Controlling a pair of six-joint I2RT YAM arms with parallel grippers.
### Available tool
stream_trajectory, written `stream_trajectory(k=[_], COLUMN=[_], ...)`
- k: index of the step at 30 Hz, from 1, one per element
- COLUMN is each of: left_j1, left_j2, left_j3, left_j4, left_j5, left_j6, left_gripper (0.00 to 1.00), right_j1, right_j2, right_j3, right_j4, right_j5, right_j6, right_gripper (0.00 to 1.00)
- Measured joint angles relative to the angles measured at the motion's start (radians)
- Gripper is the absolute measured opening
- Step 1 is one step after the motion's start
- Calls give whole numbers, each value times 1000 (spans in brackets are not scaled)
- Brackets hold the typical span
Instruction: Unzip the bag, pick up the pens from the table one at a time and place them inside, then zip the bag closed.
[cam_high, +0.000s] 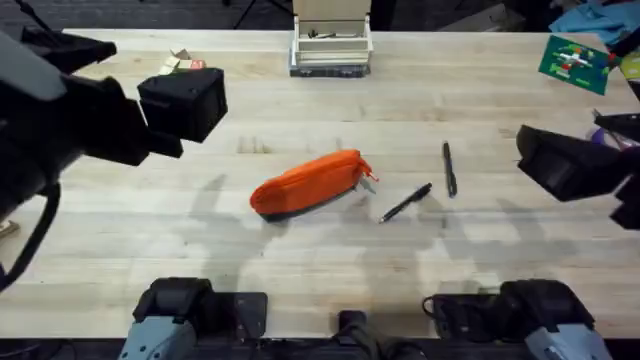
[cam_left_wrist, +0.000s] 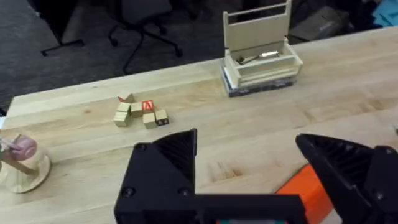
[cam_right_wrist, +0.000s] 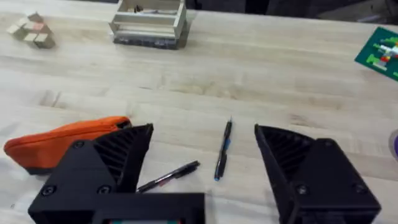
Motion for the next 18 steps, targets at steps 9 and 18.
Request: stream_trajectory(k=[9, 18], left_j1=[0, 0], left_j2=[35, 35], left_j3=[42, 42], left_j4=[-160, -390], left_j5=[72, 178], left_j6=[194, 592], left_gripper=[993, 993], right_j1=[0, 0], right_j2=[14, 14], right_j3=[37, 37], right_j4=[-41, -42], right_j5=[-1, -1], right_j6=[-4, -4], right_gripper=[998, 997])
